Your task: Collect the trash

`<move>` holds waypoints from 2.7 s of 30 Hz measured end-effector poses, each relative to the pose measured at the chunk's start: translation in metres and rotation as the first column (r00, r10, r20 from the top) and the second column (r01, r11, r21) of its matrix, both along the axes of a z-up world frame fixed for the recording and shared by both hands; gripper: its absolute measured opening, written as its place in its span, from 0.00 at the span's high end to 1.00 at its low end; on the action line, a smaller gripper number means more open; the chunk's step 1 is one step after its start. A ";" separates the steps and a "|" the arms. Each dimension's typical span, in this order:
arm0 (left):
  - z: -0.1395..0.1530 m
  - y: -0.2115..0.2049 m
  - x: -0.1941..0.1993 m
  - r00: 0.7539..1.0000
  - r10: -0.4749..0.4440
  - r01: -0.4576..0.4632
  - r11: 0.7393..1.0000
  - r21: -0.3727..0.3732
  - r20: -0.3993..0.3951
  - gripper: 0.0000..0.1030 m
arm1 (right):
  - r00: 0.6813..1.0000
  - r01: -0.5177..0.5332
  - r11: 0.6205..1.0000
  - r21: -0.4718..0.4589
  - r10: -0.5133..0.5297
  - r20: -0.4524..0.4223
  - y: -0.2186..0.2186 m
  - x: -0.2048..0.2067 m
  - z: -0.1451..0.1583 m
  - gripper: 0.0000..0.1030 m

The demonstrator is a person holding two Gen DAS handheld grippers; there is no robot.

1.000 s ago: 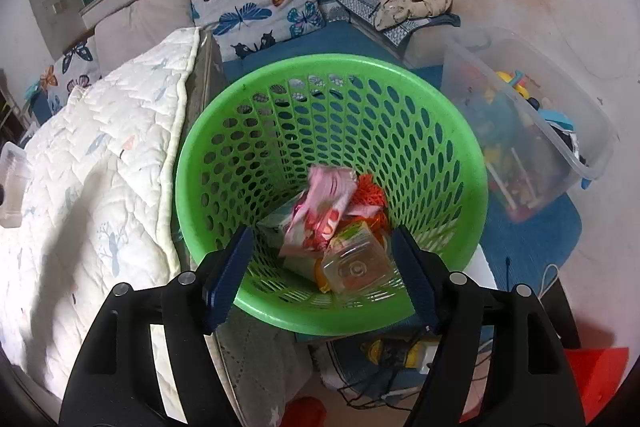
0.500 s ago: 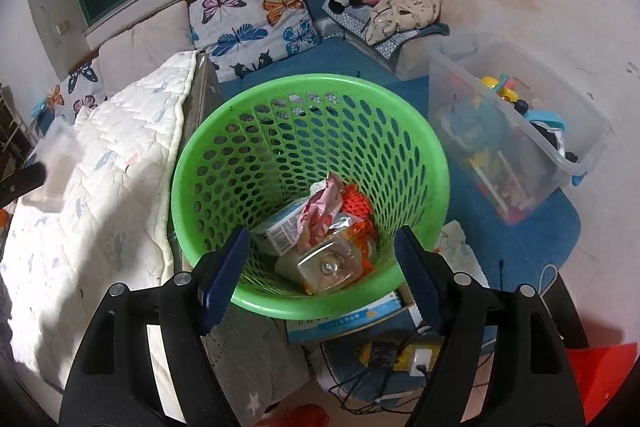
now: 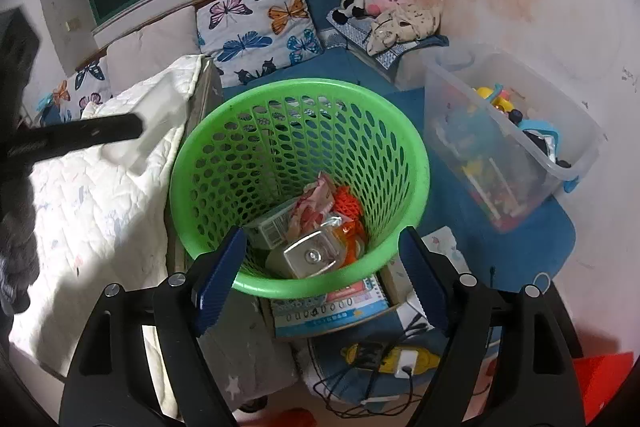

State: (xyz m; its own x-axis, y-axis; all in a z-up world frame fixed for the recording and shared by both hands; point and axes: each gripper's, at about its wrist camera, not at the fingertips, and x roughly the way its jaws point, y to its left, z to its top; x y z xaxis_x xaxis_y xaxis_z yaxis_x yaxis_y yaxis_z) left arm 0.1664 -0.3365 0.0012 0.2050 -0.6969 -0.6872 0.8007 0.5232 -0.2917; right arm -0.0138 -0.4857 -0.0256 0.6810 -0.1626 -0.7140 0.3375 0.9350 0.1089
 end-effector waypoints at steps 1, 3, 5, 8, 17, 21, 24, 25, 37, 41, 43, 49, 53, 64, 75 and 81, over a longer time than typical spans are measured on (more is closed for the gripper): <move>-0.001 -0.004 0.002 1.000 -0.003 0.003 1.000 -0.001 -0.010 0.94 | 1.000 -0.002 1.000 -0.004 0.002 0.001 0.001 -0.001 0.000 0.23; -0.005 -0.014 0.005 1.000 -0.008 0.008 1.000 0.000 -0.025 0.94 | 1.000 -0.006 1.000 -0.009 0.006 0.001 0.003 -0.004 -0.002 0.23; -0.009 -0.021 0.006 0.999 -0.012 0.012 1.000 0.002 -0.038 0.94 | 1.000 -0.009 1.000 -0.011 0.009 -0.001 0.003 -0.005 -0.004 0.22; -0.014 -0.029 0.008 0.999 -0.012 0.012 1.000 -0.001 -0.052 0.93 | 1.000 -0.009 1.000 -0.010 0.009 0.000 0.004 -0.008 -0.007 0.22; -0.024 -0.031 0.007 0.997 -0.015 0.014 1.000 -0.006 -0.075 0.68 | 1.000 -0.015 1.000 0.020 0.015 0.001 0.008 -0.010 -0.014 0.22; -0.022 -0.017 0.005 0.998 0.007 -0.007 1.000 -0.003 -0.063 0.68 | 1.000 -0.030 0.999 0.017 0.030 0.003 0.016 -0.008 -0.013 0.22; -0.019 -0.003 0.004 0.998 0.035 -0.035 0.999 0.005 -0.045 0.64 | 0.999 -0.042 0.999 0.015 0.042 0.009 0.022 -0.007 -0.011 0.21; -0.018 0.001 0.003 0.998 0.044 -0.044 0.999 0.010 -0.034 0.63 | 0.999 -0.046 0.999 0.014 0.046 0.012 0.024 -0.006 -0.010 0.21; -0.005 0.077 -0.008 0.982 0.179 -0.181 0.983 0.012 0.061 0.39 | 0.994 -0.096 0.995 -0.019 0.097 0.050 0.059 0.003 0.000 0.05; -0.002 0.099 -0.013 0.968 0.229 -0.231 0.973 0.010 0.099 0.30 | 0.992 -0.109 0.993 -0.039 0.111 0.057 0.071 0.009 0.004 0.04; 0.000 0.112 -0.016 0.960 0.252 -0.255 0.967 0.010 0.123 0.25 | 0.991 -0.119 0.992 -0.045 0.121 0.051 0.078 0.013 0.004 0.04; 0.003 0.143 -0.022 0.937 0.306 -0.312 0.950 0.009 0.170 0.17 | 0.989 -0.137 0.988 -0.069 0.140 0.042 0.093 0.021 0.005 0.04; 0.006 0.158 -0.024 0.920 0.343 -0.351 0.936 0.005 0.190 0.14 | 0.988 -0.141 0.987 -0.073 0.145 0.052 0.101 0.024 0.007 0.04; 0.013 0.200 -0.040 0.863 0.439 -0.453 0.892 -0.002 0.249 0.10 | 0.979 -0.187 0.975 -0.123 0.195 0.055 0.130 0.032 0.016 0.04; 0.013 0.246 -0.047 0.799 0.551 -0.565 0.825 -0.009 0.241 0.09 | 0.964 -0.241 0.959 -0.145 0.254 0.078 0.158 0.042 0.027 0.04; 0.013 0.266 -0.052 0.755 0.600 -0.623 0.782 0.007 0.264 0.09 | 0.954 -0.268 0.952 -0.147 0.283 0.095 0.174 0.044 0.029 0.04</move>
State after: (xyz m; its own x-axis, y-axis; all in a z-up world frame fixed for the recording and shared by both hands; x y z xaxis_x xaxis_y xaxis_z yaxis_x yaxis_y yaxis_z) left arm 0.1146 -0.0709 0.0138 0.7282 -0.3055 -0.6135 0.3378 0.9389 -0.0666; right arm 0.0307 -0.3112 0.0036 0.7876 -0.0439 -0.6146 0.0571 0.9984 0.0019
